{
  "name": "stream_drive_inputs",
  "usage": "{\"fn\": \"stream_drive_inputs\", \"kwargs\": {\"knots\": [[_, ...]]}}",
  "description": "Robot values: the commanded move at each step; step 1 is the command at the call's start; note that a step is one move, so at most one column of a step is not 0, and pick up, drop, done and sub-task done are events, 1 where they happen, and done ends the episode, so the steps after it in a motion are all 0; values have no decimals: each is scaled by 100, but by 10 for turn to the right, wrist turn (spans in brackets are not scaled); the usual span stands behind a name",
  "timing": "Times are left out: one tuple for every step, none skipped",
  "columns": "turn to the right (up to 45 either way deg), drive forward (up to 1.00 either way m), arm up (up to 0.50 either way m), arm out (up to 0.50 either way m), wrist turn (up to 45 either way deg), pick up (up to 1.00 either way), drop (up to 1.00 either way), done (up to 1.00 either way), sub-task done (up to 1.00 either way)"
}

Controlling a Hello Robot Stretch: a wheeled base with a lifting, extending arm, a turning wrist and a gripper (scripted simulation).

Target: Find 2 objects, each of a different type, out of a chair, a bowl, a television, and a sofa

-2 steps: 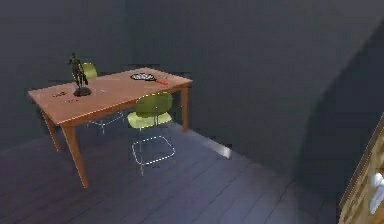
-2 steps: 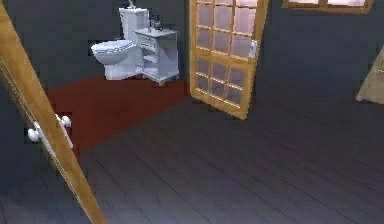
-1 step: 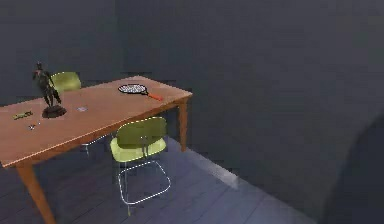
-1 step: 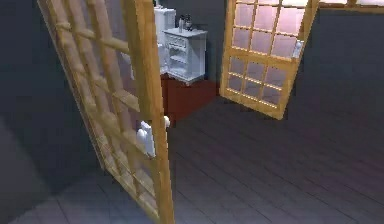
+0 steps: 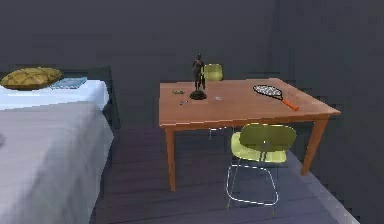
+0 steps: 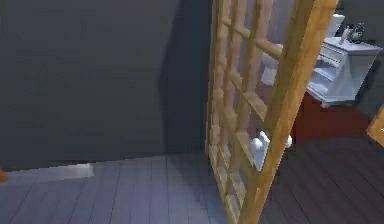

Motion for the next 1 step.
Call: {"fn": "stream_drive_inputs", "kwargs": {"knots": [[0, 30, 0, 0, 0, 0, 0, 0, 0]]}}
